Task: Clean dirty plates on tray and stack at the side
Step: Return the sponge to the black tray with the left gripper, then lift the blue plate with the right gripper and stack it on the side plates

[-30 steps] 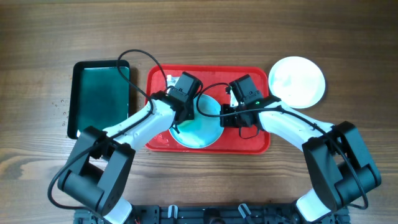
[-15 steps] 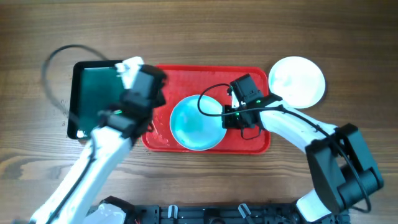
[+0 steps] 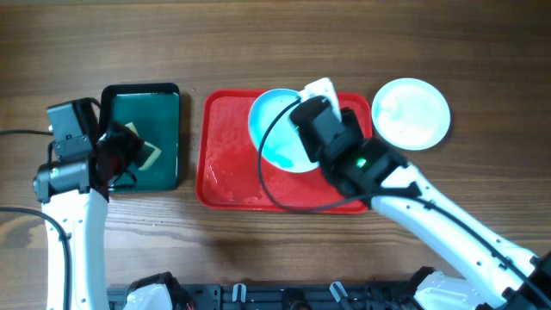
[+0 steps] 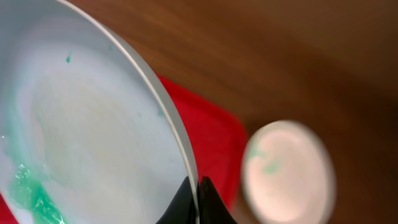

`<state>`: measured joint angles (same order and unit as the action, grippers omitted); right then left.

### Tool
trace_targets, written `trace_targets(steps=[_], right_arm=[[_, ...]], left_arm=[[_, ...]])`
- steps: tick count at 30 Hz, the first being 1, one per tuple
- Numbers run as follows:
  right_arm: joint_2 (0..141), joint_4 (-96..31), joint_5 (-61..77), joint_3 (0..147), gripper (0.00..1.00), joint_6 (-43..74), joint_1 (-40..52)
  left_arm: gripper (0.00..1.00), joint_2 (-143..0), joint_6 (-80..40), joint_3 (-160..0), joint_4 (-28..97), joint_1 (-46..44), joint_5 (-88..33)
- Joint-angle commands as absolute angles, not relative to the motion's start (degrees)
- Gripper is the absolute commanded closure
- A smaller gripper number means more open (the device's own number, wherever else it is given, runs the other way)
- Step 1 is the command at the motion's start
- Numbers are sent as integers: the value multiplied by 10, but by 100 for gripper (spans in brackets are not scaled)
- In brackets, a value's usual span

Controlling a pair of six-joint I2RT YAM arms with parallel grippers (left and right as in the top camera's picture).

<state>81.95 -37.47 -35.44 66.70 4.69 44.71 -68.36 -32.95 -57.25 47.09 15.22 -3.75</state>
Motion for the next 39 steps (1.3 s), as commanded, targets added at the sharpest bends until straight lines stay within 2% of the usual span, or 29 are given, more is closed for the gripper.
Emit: trace_targets(steps=[1, 5, 12, 16, 19, 20, 21, 24, 28, 35, 39], right_arm=[[815, -358, -577, 684, 96, -120, 510], [815, -303, -668, 684, 96, -214, 572], [815, -83, -805, 684, 96, -460, 669], [815, -36, -815, 682, 96, -488, 684], [815, -39, -810, 668, 96, -405, 678], [815, -71, -787, 656, 96, -294, 666], [815, -108, -749, 648, 96, -236, 655], [815, -243, -531, 620, 96, -24, 582], [815, -329, -468, 607, 96, 277, 455], [815, -343, -150, 606, 96, 371, 105], [818, -339, -64, 599, 96, 374, -51]], left_arm=[[96, -684, -335, -570, 472, 155, -67], [96, -684, -335, -570, 472, 155, -66], [96, -684, -335, -570, 474, 155, -66], [96, -684, -335, -570, 474, 155, -66], [96, -684, -335, -570, 474, 155, -66], [96, -684, -335, -570, 474, 155, -66], [96, -684, -335, -570, 474, 155, -66], [96, -684, -335, -570, 475, 155, -66], [96, -684, -335, -570, 475, 155, -66], [96, -684, -335, -570, 477, 155, -67], [96, -684, -335, -570, 477, 155, -67]])
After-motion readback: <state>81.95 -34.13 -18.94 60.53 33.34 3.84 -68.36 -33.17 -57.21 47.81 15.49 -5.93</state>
